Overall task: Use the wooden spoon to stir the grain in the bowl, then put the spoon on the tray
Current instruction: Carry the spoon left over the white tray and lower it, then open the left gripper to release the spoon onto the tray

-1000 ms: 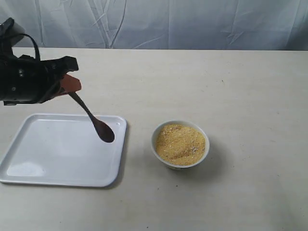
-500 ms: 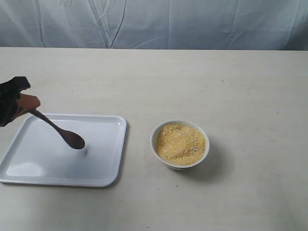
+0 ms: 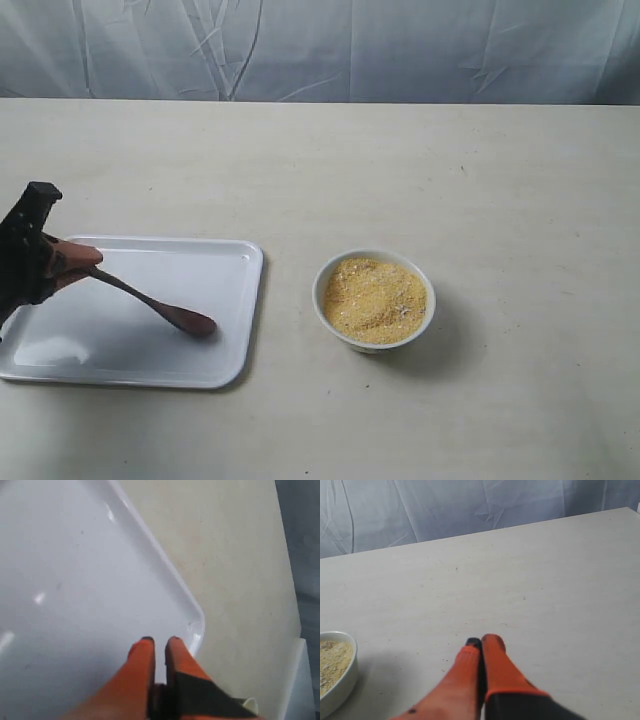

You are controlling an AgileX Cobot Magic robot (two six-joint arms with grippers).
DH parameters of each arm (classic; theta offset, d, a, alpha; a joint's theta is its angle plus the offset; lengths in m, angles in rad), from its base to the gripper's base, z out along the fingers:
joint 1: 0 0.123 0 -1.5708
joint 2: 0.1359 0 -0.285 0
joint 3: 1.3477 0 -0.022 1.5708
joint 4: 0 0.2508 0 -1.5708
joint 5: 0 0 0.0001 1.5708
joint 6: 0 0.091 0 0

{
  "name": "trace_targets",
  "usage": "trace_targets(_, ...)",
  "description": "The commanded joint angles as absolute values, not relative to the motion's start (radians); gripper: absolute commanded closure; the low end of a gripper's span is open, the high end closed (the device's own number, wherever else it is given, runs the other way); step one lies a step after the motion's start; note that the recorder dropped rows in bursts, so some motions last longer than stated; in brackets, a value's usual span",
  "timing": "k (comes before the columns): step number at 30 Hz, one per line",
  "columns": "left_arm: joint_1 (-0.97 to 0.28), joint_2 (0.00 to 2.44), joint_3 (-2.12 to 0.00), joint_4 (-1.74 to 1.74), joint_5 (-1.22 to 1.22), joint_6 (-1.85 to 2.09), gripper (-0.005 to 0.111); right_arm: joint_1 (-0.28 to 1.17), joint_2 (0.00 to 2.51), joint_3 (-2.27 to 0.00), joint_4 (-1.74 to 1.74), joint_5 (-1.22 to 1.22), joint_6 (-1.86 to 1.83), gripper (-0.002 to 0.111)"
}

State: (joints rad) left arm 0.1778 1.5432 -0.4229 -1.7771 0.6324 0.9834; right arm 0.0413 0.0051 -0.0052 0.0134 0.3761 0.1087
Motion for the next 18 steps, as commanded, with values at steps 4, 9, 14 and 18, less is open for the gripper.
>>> trace_targets(4,0.179,1.59,-0.419,-1.744,0.58,1.022,0.08,0.035,0.0,0.0,0.01,0.363,0.106,0.108)
trace_targets(9,0.179,1.59,-0.419,-1.744,0.565,1.07,0.063,0.035,0.0,0.0,0.01,0.365,0.106,0.108)
trace_targets(14,0.181,1.59,-0.419,-1.744,0.542,1.102,0.058,0.035,0.0,0.0,0.01,0.365,0.106,0.108)
trace_targets(18,0.216,1.577,-0.428,-1.734,0.54,1.102,0.051,0.035,0.0,0.0,0.01,0.365,0.106,0.108)
